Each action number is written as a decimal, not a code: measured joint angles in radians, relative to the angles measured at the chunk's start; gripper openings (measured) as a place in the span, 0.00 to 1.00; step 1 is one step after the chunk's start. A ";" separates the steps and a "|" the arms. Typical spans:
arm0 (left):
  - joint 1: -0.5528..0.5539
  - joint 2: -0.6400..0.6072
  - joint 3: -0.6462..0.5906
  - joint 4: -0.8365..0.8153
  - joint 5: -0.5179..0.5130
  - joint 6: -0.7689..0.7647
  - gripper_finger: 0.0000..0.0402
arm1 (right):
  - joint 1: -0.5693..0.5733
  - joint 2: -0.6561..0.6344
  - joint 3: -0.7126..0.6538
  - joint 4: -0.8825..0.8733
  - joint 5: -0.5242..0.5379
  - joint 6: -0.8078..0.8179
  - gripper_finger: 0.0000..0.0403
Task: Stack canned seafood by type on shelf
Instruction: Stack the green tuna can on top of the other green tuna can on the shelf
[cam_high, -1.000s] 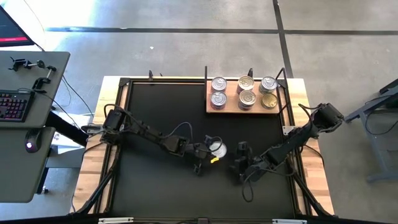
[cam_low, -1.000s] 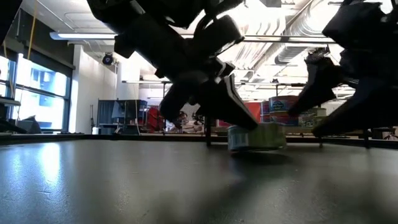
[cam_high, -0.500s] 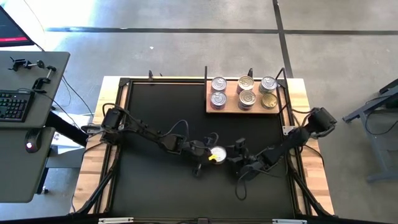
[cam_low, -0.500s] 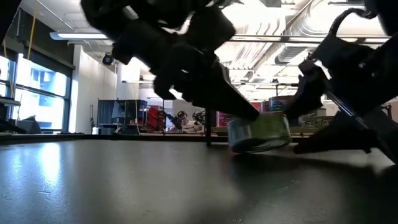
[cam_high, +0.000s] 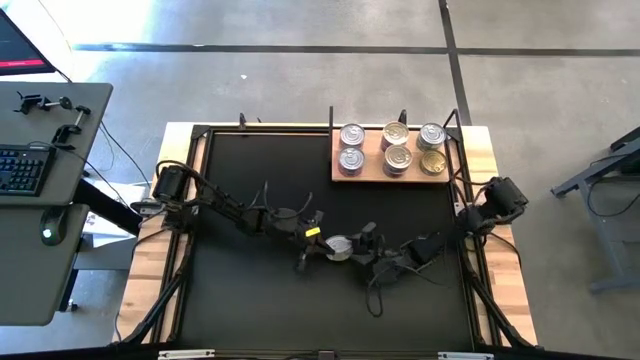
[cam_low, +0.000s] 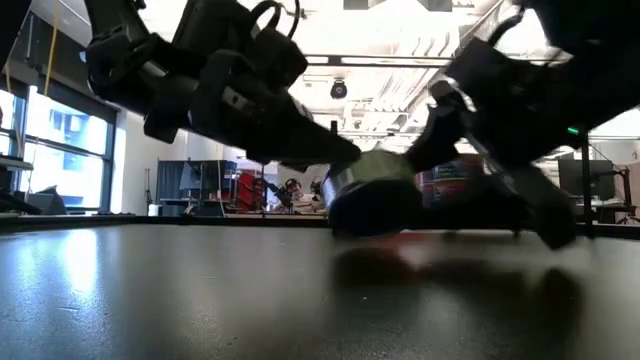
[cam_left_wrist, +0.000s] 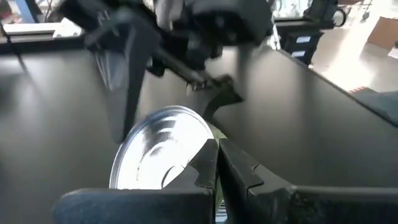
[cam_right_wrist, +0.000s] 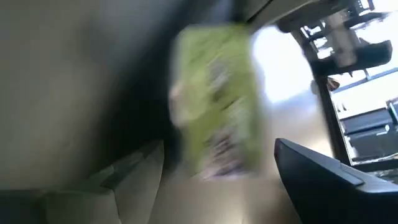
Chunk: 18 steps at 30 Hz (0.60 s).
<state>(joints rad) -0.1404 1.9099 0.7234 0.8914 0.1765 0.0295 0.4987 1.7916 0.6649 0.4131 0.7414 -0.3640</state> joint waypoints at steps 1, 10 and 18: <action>0.004 0.000 -0.007 0.001 0.002 0.000 0.00 | -0.012 0.000 0.010 0.005 -0.010 0.005 0.74; 0.004 0.000 -0.017 0.022 -0.010 0.023 0.00 | -0.073 0.000 0.091 -0.028 -0.175 0.116 0.42; 0.011 -0.024 -0.015 -0.065 -0.146 -0.025 0.03 | -0.025 -0.051 0.341 -0.706 -0.143 0.463 0.29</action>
<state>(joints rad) -0.1292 1.8854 0.7083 0.8269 0.0301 0.0045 0.4741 1.7404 1.0063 -0.2927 0.5980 0.0987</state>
